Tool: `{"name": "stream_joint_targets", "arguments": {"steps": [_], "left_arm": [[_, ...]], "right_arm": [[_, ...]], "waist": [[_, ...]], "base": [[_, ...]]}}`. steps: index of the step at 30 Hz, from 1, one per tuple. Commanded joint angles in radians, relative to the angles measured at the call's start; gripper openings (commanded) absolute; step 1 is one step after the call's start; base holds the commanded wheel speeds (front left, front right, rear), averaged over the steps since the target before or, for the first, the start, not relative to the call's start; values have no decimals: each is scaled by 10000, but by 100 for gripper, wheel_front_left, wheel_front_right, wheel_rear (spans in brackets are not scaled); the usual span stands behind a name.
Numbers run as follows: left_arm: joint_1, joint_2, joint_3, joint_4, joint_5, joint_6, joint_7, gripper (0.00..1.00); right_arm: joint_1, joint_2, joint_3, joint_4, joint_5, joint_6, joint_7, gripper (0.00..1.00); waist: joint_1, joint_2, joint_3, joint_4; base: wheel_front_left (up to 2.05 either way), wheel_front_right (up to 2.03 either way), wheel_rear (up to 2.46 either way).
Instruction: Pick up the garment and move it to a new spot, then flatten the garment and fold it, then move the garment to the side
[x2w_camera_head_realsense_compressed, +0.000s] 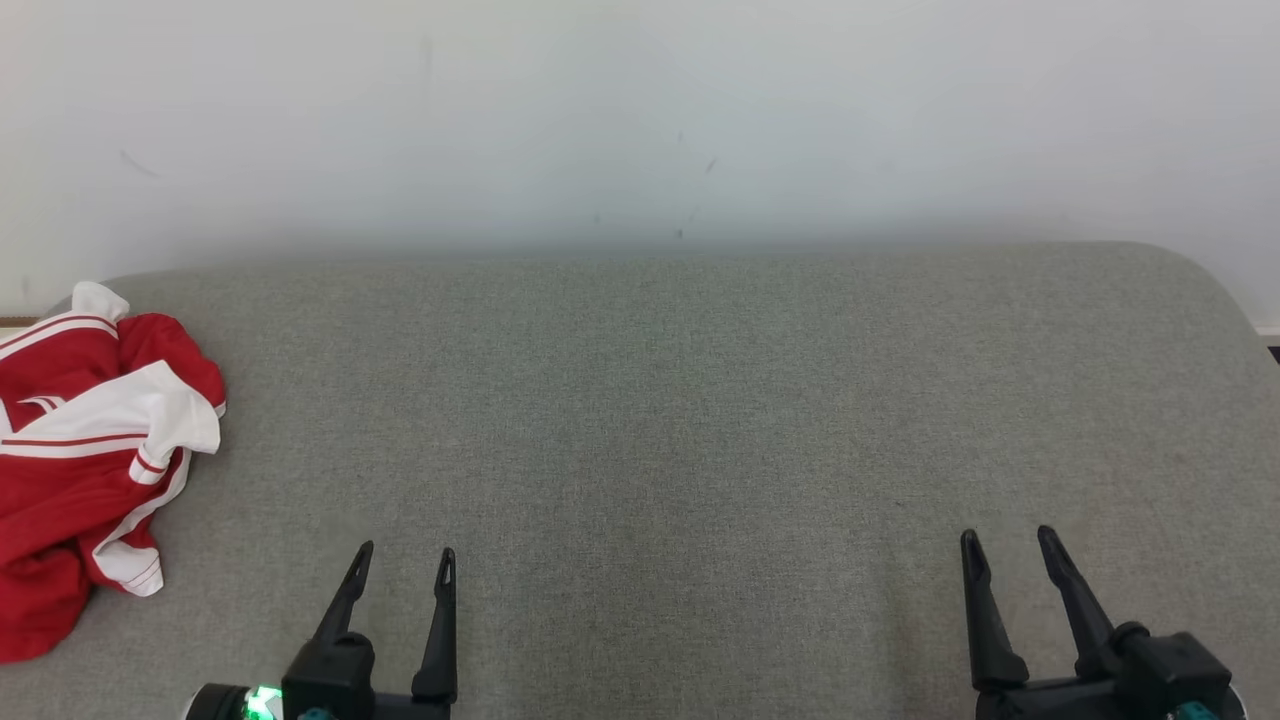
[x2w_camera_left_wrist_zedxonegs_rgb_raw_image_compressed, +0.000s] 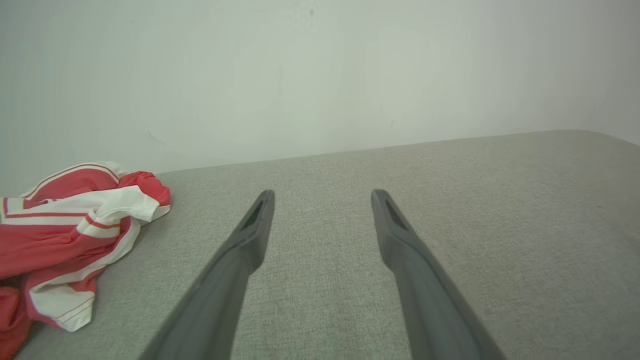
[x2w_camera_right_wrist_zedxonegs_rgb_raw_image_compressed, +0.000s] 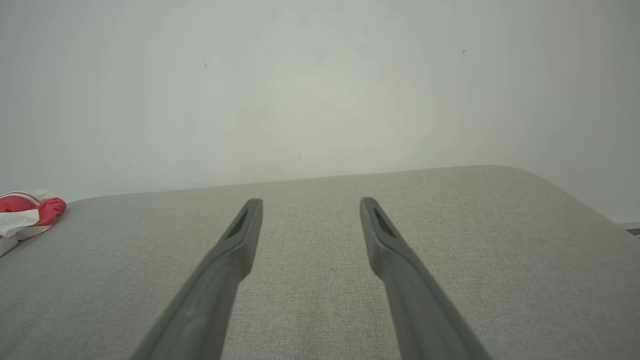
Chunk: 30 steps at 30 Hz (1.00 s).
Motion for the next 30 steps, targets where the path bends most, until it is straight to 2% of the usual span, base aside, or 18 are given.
{"name": "stream_joint_targets", "arguments": {"steps": [1,15,30], "left_arm": [[243,49,4,-91,234,9,13,100],[55,-8,150,-45,-350,169,222,100],[69,81,315,-16,-727,312,401,100]], "right_arm": [[219,70,126,-108,-115,7,-122,100],[-52,-47,-238,743,-269,7,-107,100],[-249,-73,-201,840,-131,7,-109,100]], "waist": [[0,0,-3,2],[0,0,-61,23],[0,0,-29,64]], "base": [[0,0,0],[0,0,0],[0,0,0]]}}
